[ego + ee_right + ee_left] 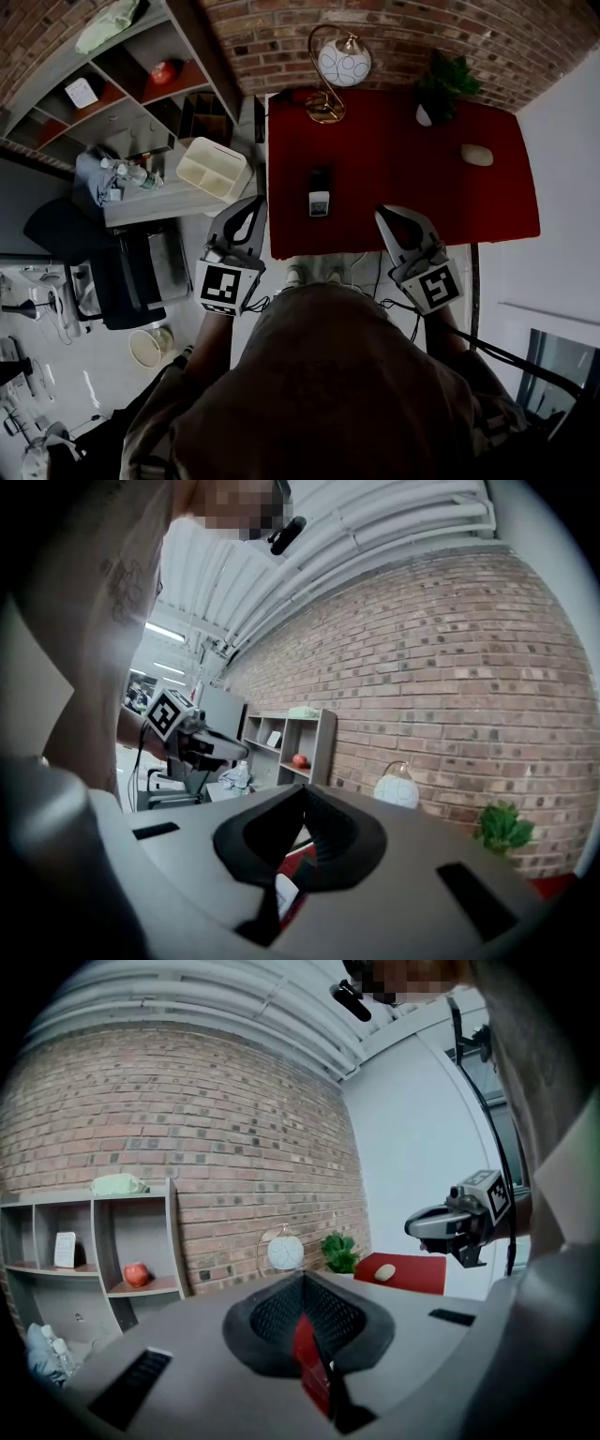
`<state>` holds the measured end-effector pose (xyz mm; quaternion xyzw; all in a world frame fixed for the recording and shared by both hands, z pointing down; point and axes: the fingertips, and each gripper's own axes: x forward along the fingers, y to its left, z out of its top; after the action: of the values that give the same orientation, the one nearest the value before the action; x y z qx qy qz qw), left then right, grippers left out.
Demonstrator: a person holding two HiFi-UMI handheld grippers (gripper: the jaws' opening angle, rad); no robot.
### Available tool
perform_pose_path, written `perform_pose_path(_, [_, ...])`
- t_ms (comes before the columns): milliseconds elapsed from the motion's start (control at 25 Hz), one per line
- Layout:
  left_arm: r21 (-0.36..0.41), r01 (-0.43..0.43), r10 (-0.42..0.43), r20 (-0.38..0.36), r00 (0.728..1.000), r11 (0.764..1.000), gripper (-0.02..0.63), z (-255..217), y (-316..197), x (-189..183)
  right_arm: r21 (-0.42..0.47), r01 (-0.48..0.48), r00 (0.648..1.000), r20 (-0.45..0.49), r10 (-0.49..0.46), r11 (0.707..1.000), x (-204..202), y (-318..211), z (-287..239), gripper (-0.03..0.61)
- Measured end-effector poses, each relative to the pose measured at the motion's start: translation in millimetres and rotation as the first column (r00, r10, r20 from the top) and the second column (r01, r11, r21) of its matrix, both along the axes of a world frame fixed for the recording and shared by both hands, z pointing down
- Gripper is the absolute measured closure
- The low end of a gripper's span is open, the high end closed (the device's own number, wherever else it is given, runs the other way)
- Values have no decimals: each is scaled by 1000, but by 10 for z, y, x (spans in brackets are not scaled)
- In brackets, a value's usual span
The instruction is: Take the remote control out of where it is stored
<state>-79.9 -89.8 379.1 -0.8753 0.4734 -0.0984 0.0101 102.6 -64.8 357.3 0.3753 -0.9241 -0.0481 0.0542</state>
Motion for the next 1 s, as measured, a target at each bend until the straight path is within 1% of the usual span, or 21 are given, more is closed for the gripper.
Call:
perform_pose_path(120, [-1,5,-5,-2,1000,1000,603,1,-25,-49,-18,31,999,16,-31,999,-62,-16,12,566])
perform_pose_path(280, [-5,15,-15,-9,1000,1000,603,12,-41,-114,-27,15,1000,-13,-16,1000,-91,-88,70,565])
perform_pose_path(480, [-12,22,-22,-16,1000,1000,603,41,-54,-144,-75,45,998,-31,-47,996,-144,-162,158,565])
perform_pose_path(600, [-29,32,-33,-53,998,999,603,48,-71,-170,-90,70,994,-81,-77,994,-185,-204,253,562])
perform_pose_path(640, [-33,41,-43,-66,997,999,603,44,-84,-190,-95,88,989,-113,-99,992,-209,-210,309,559])
perform_pose_path(680, [-35,52,-55,-75,996,998,603,38,-99,-213,-107,111,980,-154,-126,988,-240,-212,383,541])
perform_pose_path(760, [-38,65,-68,-86,994,997,603,30,-124,-249,-145,156,954,-235,-187,977,-319,-212,551,453])
perform_pose_path(840, [-40,67,-70,-86,994,997,603,30,-132,-261,-172,194,927,-290,-237,966,-398,-227,710,436])
perform_pose_path(1000, [-50,62,-66,-81,994,997,603,50,-114,-250,-212,236,897,-327,-296,948,-495,-303,1052,407])
